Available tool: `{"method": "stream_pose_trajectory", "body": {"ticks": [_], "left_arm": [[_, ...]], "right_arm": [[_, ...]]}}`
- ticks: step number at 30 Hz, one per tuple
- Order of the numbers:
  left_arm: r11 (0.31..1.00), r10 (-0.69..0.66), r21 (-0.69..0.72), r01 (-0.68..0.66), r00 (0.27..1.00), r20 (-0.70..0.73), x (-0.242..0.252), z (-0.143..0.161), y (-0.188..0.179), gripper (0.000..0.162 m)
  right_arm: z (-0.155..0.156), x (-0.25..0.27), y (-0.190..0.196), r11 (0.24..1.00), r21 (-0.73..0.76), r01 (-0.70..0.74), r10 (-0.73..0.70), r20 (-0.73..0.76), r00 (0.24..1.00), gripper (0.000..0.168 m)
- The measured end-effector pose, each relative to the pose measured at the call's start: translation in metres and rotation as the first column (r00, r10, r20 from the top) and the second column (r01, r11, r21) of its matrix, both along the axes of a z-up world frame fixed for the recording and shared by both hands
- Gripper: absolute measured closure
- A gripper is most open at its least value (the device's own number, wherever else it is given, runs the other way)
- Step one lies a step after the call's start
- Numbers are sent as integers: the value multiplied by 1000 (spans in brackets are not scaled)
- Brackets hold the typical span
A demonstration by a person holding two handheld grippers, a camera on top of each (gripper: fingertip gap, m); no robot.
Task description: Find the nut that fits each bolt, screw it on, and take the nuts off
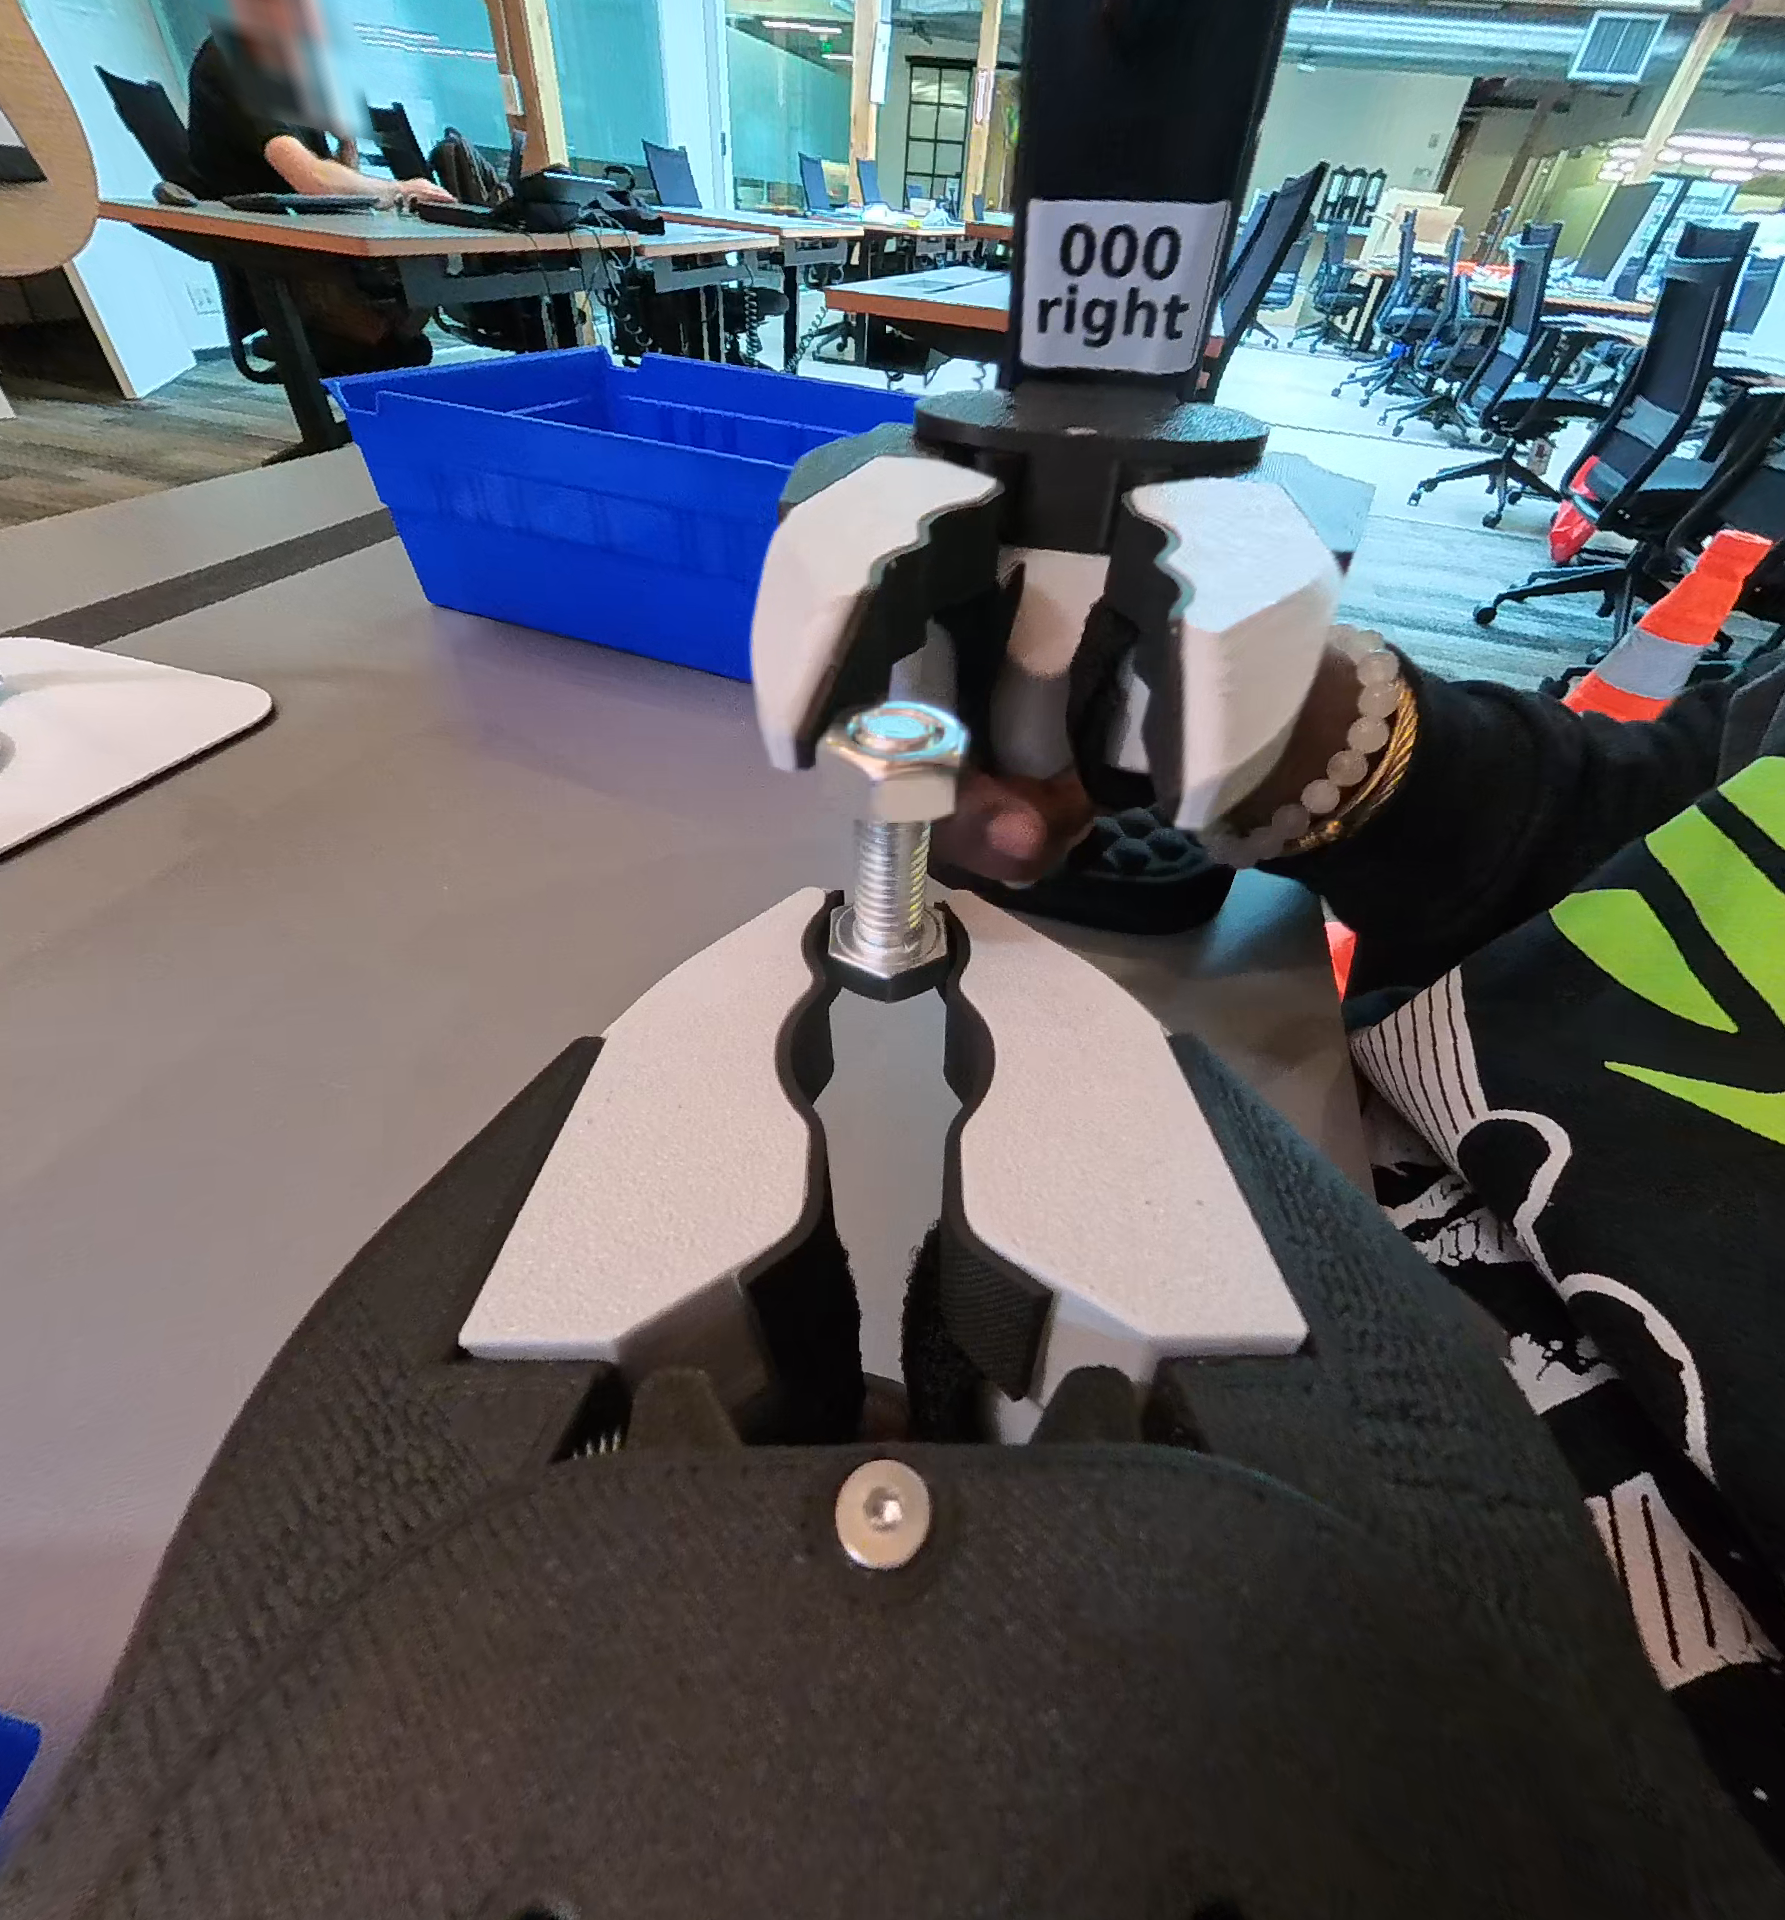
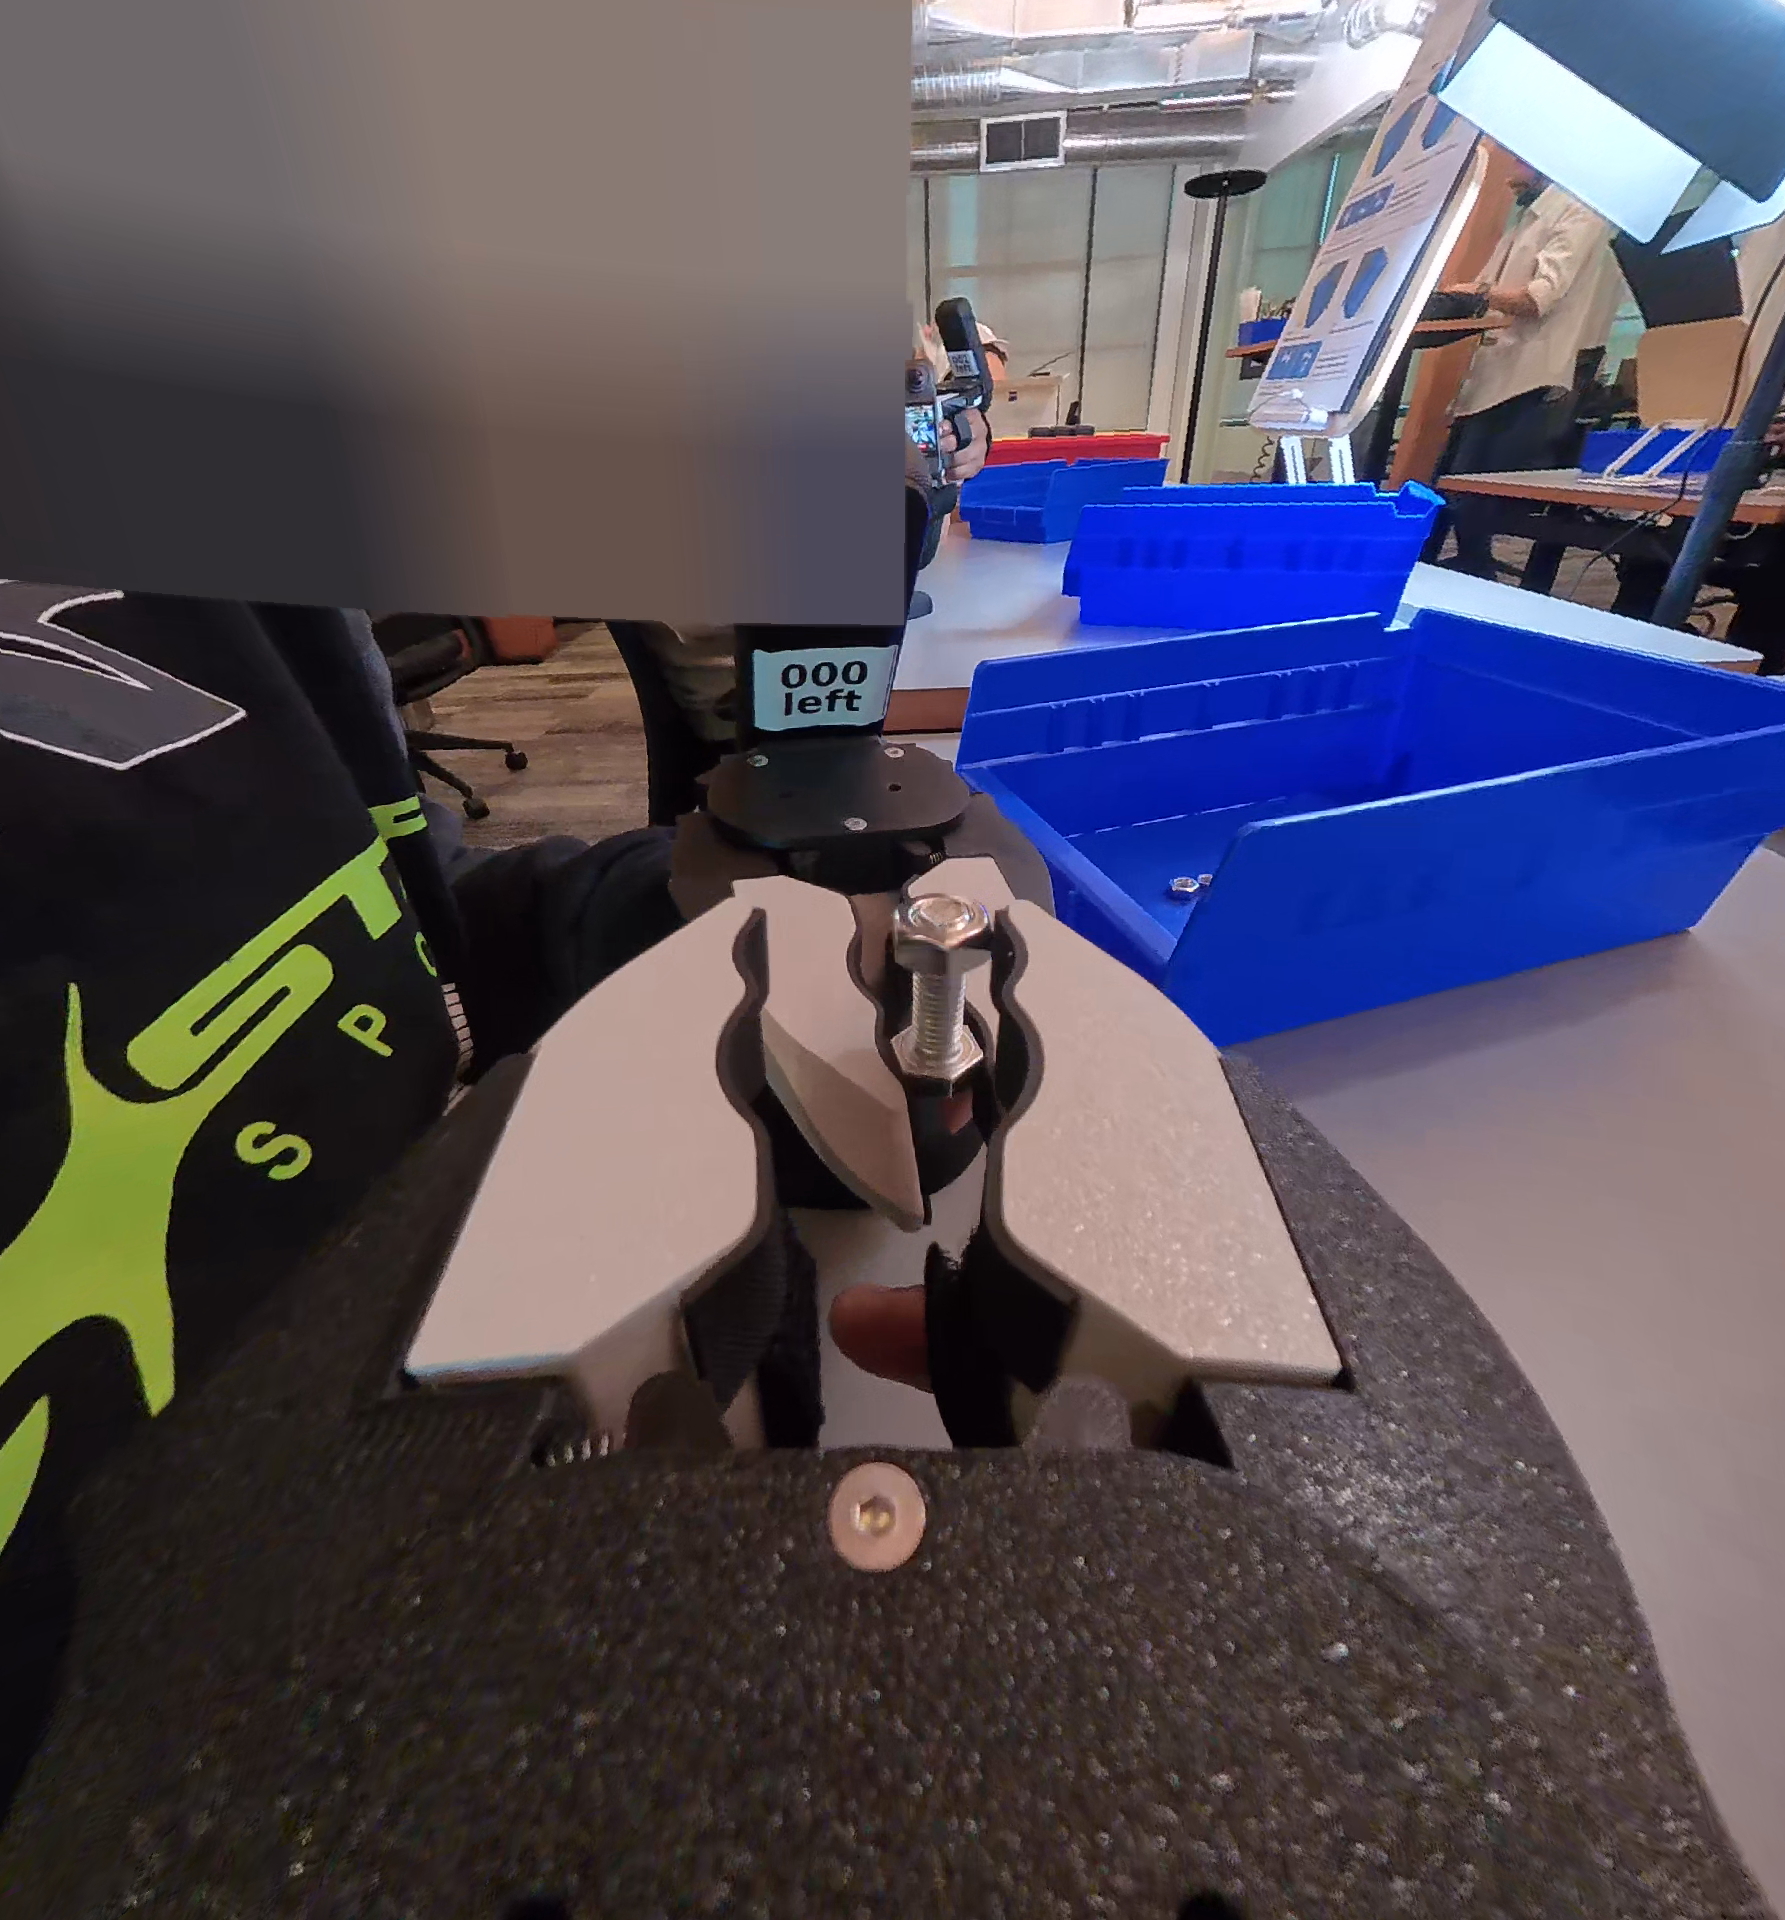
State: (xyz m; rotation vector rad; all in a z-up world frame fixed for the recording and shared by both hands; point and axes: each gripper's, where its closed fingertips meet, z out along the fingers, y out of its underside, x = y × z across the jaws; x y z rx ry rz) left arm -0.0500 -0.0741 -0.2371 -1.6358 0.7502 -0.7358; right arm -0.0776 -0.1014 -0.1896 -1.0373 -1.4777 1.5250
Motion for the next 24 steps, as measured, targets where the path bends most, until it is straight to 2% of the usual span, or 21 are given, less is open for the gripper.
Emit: {"method": "stream_pose_trajectory", "body": {"ticks": [2,4,6,10,16,21,24], "left_arm": [[1000,0,0,0,1000,1,0,0,0,145],[1000,3,-1,-3,1000,1,0,0,0,145],[1000,3,-4,-3,1000,4,-1,0,1,145],[1000,2,0,-2,1000,-1,0,0,0,145],[1000,-2,-1,2,1000,-3,0,0,0,145],[1000,-10,-3,10,1000,-11,1,-2,-1,145],[1000,-12,-3,12,1000,-15,2,-2,-1,145]], "right_arm": [[0,6,2,1000,-8,8,-8,1,1000,130],[2,14,-3,999,-17,-34,34,-10,999,146],[4,18,-4,999,-24,-41,41,-22,999,147],[3,13,5,1000,-18,12,-12,-24,1000,140],[0,-2,4,1000,-12,16,-16,-11,1000,122],[-2,-9,-3,1000,-1,-17,17,-3,1000,121],[-2,-7,-4,1000,2,-24,24,-5,1000,126]]}}
